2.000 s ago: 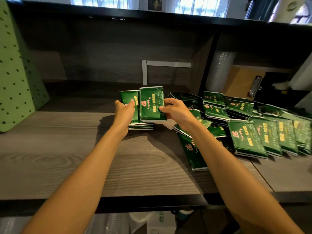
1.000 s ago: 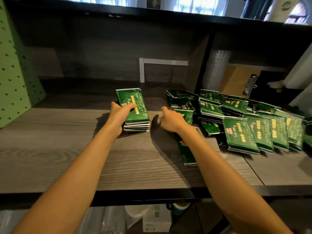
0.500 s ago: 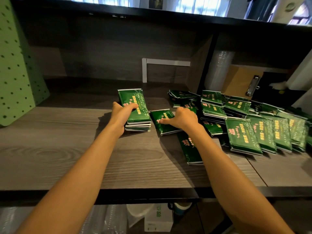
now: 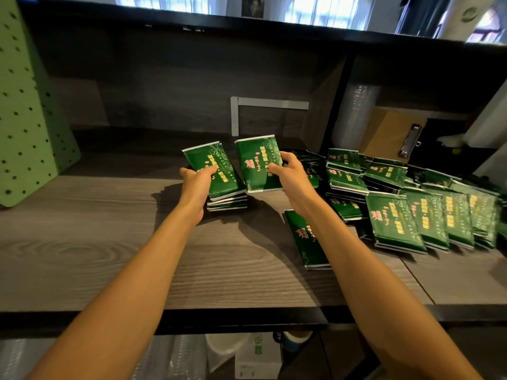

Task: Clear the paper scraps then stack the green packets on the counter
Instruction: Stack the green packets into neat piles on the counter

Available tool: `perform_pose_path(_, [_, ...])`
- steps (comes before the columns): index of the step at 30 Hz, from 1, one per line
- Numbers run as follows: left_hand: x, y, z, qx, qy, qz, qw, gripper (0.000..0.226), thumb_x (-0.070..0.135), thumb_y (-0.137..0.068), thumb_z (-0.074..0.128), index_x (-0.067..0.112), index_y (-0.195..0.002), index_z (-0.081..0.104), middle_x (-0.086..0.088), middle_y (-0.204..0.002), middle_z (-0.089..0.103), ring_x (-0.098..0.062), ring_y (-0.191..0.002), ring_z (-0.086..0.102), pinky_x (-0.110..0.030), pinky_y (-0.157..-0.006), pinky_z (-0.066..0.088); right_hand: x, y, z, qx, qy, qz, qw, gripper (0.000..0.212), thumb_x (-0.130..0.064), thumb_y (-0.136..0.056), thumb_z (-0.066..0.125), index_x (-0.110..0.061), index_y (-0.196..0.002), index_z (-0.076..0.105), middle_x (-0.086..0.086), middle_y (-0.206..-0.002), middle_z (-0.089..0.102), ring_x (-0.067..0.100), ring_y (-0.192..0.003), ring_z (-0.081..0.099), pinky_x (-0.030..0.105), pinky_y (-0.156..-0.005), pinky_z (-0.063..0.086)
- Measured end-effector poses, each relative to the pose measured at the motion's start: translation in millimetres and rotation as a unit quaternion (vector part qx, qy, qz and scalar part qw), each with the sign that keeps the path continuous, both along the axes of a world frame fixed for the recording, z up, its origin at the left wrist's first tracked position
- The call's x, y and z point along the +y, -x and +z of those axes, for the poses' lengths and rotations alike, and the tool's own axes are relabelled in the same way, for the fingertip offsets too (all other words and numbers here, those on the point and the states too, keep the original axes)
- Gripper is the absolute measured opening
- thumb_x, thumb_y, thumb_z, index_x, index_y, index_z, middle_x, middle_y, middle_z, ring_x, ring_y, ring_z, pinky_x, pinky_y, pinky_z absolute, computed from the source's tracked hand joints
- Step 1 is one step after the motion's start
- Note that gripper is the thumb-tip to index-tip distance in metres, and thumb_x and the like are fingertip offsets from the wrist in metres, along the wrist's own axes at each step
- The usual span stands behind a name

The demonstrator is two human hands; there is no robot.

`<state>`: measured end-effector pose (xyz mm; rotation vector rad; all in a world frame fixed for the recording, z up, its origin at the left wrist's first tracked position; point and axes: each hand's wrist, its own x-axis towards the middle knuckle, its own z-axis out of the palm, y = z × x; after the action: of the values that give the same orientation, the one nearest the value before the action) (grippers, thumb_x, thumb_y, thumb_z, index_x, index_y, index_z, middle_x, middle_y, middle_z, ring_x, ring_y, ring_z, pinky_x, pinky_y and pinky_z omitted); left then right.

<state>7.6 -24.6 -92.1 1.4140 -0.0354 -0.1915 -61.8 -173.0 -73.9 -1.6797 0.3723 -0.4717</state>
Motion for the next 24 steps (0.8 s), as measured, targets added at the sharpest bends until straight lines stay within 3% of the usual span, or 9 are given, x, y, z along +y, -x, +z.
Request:
perform_pose_path(3, [-3, 0, 0, -0.007, -0.022, -0.001, 1.0, 0.066, 0.021, -0.094, 0.051, 0.006, -0.144, 0.012, -0.011, -0.125, 0.055, -0.022, -0.111, 0.056, -0.043, -0.1, 0.044, 6, -2, 0, -0.012, -0.027, 0.054, 0.998, 0.042, -0.001, -0.095, 0.046, -0.008, -0.136, 0.036, 0.009, -0.128, 0.053, 0.018, -0.112, 0.054, 0.032, -0.098, 0.044])
perform_pose_path(6, [-9, 5, 0, -0.029, -0.044, -0.016, 0.998, 0.064, 0.026, -0.098, 0.042, 0.005, -0.146, 0.005, -0.012, -0.141, 0.043, -0.023, -0.124, 0.047, -0.039, -0.104, 0.04, 16, -4, -6, 0.01, 0.028, 0.076, 0.997, 0.047, -0.004, -0.096, 0.047, -0.009, -0.14, 0.032, 0.005, -0.129, 0.052, 0.018, -0.119, 0.052, 0.027, -0.095, 0.043])
perform_pose_path(10, [-16, 13, -1, -0.054, -0.033, -0.018, 0.998, 0.06, 0.036, -0.102, 0.028, 0.008, -0.146, -0.001, -0.006, -0.131, 0.043, -0.015, -0.112, 0.047, -0.034, -0.096, 0.043, 25, -9, -16, 0.002, 0.212, 0.031, 0.977, 0.042, -0.015, -0.095, 0.052, -0.006, -0.134, 0.038, 0.011, -0.123, 0.056, 0.023, -0.114, 0.053, 0.028, -0.089, 0.042])
perform_pose_path(13, [-16, 14, -3, -0.064, -0.035, -0.032, 0.997, 0.072, 0.049, -0.097, 0.034, 0.008, -0.147, 0.001, -0.004, -0.133, 0.045, -0.016, -0.117, 0.049, -0.034, -0.095, 0.045, 28, -9, -17, -0.026, 0.335, 0.006, 0.942, 0.04, -0.021, -0.093, 0.056, -0.004, -0.129, 0.045, 0.013, -0.112, 0.059, 0.025, -0.104, 0.054, 0.025, -0.078, 0.037])
perform_pose_path(17, [-15, 16, -1, -0.046, -0.017, -0.04, 0.998, 0.074, 0.021, -0.092, 0.055, 0.009, -0.143, 0.002, -0.002, -0.099, 0.055, -0.013, -0.086, 0.059, -0.026, -0.071, 0.05, 25, -5, -10, -0.003, 0.353, 0.022, 0.935, 0.031, -0.021, -0.095, 0.053, -0.006, -0.123, 0.053, 0.012, -0.112, 0.059, 0.024, -0.104, 0.055, 0.032, -0.084, 0.044])
perform_pose_path(21, [-12, 15, 1, -0.015, -0.006, -0.055, 0.998, 0.066, 0.015, -0.09, 0.057, 0.009, -0.138, 0.013, -0.005, -0.099, 0.057, -0.013, -0.079, 0.06, -0.026, -0.062, 0.05, 8, 6, 9, 0.083, 0.328, 0.039, 0.94, 0.027, -0.019, -0.096, 0.05, -0.008, -0.119, 0.056, 0.011, -0.117, 0.059, 0.024, -0.108, 0.054, 0.032, -0.089, 0.042])
perform_pose_path(24, [-12, 16, 1, -0.003, -0.004, -0.072, 0.997, 0.052, 0.016, -0.09, 0.059, 0.011, -0.127, 0.023, -0.005, -0.095, 0.056, -0.016, -0.078, 0.062, -0.027, -0.06, 0.05, -8, 24, 13, 0.152, 0.408, 0.012, 0.9, 0.025, -0.023, -0.093, 0.055, -0.008, -0.112, 0.059, 0.011, -0.117, 0.061, 0.028, -0.108, 0.055, 0.032, -0.082, 0.041])
